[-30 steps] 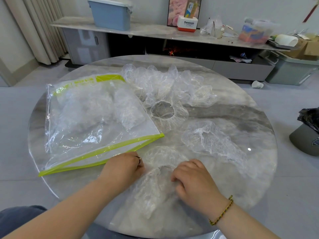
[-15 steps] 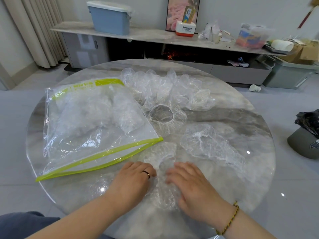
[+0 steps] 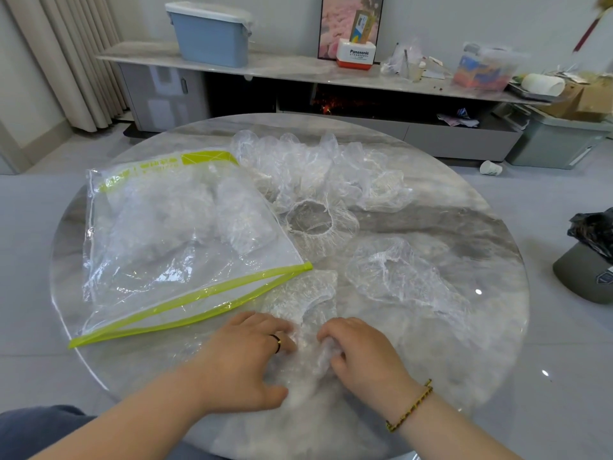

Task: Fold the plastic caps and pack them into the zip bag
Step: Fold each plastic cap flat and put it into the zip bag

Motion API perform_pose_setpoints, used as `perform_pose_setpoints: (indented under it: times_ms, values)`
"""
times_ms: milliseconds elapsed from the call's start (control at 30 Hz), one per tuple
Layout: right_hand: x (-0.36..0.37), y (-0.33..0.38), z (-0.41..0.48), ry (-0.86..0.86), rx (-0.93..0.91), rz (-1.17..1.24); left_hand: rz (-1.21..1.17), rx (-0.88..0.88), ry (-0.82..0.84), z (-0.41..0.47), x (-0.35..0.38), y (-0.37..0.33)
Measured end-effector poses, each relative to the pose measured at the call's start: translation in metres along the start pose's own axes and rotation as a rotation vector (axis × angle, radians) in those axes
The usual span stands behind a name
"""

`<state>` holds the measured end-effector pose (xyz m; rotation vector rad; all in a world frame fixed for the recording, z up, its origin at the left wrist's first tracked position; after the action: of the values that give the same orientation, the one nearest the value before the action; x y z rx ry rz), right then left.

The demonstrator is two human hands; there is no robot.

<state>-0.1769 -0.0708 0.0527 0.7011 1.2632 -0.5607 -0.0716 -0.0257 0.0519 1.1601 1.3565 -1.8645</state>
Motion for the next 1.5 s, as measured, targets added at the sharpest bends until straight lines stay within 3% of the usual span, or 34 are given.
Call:
perform_pose_setpoints:
  times_ms: [67, 133, 267, 367, 433, 667, 833, 933, 1033, 1233, 1433, 1500]
  values:
    - [0.007, -0.011, 0.001, 0.117, 0.153, 0.242, 0.044, 0.024, -0.063, 0.001, 0.001, 0.000]
    - [0.011, -0.023, 0.000, 0.044, 0.330, 0.418, 0.075, 0.027, -0.132, 0.006, -0.001, -0.001]
    - [0.022, -0.031, 0.003, 0.014, 0.495, 0.479, -0.066, -0.060, -0.274, 0.011, -0.005, 0.008]
    - [0.016, -0.028, 0.008, 0.031, 0.458, 0.316, -0.308, -0.280, -0.261, 0.007, 0.000, 0.032]
    - [0.012, -0.024, 0.010, 0.041, 0.408, 0.158, -0.348, -0.384, -0.273, 0.005, 0.002, 0.040]
    - [-0.001, -0.016, 0.008, -0.161, 0.334, -0.174, -0.271, -0.474, -0.353, 0.007, -0.007, 0.040]
    - [-0.017, -0.008, 0.004, -0.405, 0.230, -0.118, -0.143, -0.429, -0.344, 0.007, -0.011, 0.041]
    - [-0.028, 0.014, 0.001, -0.487, -0.014, -0.098, -0.057, -0.163, -0.373, 0.012, -0.011, 0.024]
    - [-0.021, 0.033, -0.003, -0.405, -0.172, -0.106, -0.028, -0.088, -0.349, 0.013, -0.008, 0.020]
    - [0.006, 0.011, 0.005, -0.106, -0.084, -0.161, -0.076, -0.120, -0.052, 0.017, 0.005, 0.025]
    - [0.003, -0.001, 0.016, -0.117, 0.022, -0.068, 0.060, -0.103, -0.215, 0.019, -0.005, 0.023]
    - [0.001, -0.009, 0.016, -0.140, 0.099, 0.012, -0.077, -0.129, -0.212, 0.017, -0.004, 0.025]
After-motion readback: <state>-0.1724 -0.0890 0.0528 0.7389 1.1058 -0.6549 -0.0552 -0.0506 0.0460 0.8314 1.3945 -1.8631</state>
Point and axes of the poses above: each hand's wrist, its own z-axis towards the middle knuckle, its own x-axis out of the palm, y = z × x, the point moved 8 cm from there along z, towards the middle knuckle, and after that the axes turned 12 degrees about -z, right-handed, at the moved point
